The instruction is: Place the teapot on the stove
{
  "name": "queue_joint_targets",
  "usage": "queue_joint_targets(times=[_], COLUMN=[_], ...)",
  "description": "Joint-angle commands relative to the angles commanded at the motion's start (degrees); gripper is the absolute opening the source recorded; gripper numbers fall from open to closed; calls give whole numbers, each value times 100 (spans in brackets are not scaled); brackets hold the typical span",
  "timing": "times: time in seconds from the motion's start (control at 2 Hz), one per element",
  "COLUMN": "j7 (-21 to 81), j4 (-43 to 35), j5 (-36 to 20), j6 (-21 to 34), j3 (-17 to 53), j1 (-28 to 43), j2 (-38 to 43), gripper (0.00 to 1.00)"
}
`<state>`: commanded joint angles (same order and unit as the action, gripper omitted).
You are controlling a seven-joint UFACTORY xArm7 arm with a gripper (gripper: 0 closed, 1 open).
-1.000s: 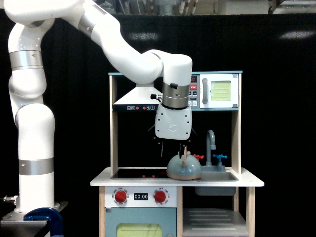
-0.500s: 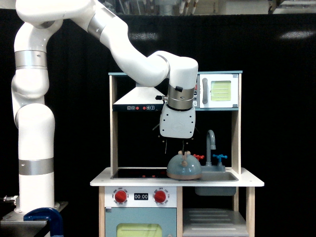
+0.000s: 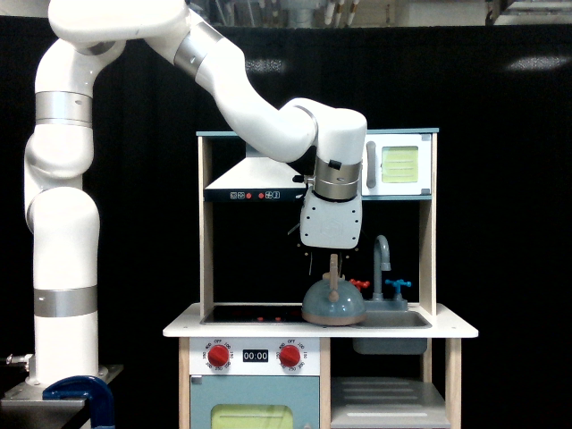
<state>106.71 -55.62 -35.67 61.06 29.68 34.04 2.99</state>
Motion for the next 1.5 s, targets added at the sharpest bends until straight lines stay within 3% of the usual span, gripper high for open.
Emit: queue_joint_targets(times=[0.5,1.0,1.5], j7=[-460,-636,-852], j4=[-285,-567,-477], j5=[-299,-374,-212], j6=[-340,-386,-346], j3=[-651,-960,-1151], j1=[77,-23,-136], j2=[356,592,338], gripper=[100,0,0])
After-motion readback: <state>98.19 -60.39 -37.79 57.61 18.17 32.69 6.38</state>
